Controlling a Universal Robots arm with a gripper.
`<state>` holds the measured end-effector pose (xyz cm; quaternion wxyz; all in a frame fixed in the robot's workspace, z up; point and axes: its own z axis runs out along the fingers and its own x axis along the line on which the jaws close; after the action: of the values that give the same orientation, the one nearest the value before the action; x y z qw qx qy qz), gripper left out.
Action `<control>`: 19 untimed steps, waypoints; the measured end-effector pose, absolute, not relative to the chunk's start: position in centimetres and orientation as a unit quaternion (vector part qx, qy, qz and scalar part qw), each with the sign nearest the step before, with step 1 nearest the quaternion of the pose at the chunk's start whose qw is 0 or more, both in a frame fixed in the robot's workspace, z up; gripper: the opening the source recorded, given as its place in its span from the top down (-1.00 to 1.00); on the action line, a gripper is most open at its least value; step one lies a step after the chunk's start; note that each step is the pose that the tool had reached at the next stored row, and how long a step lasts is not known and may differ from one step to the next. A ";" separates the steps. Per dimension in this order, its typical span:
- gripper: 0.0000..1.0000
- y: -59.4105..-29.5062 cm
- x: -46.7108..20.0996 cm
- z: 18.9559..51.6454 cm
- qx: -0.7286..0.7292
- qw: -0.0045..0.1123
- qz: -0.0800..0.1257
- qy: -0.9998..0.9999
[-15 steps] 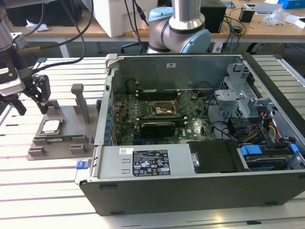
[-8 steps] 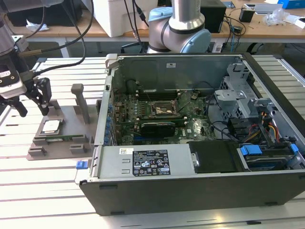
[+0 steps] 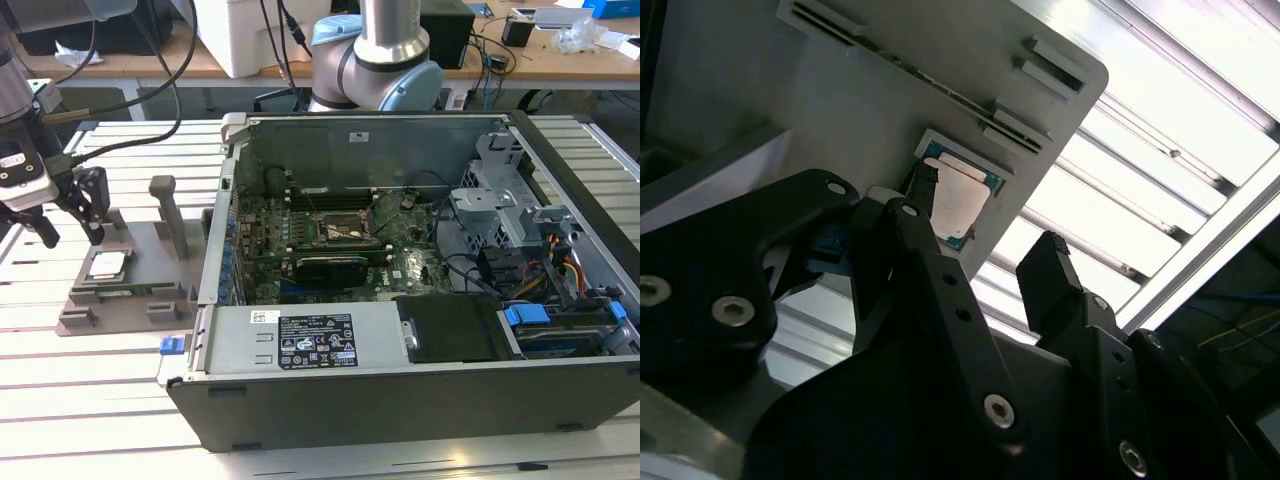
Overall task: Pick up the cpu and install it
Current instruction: 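Pick up the cpu and move it towards the insertion slot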
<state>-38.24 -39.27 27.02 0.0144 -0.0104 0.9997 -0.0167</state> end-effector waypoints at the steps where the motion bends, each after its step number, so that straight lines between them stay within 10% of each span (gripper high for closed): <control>1: -0.20 -39.3 -38.2 26.9 -0.010 0.014 -0.017 1.000; 19: -0.20 -39.3 -38.2 24.9 -0.010 0.014 -0.017 1.000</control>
<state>-38.24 -39.27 24.95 0.0144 -0.0104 0.9997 -0.0167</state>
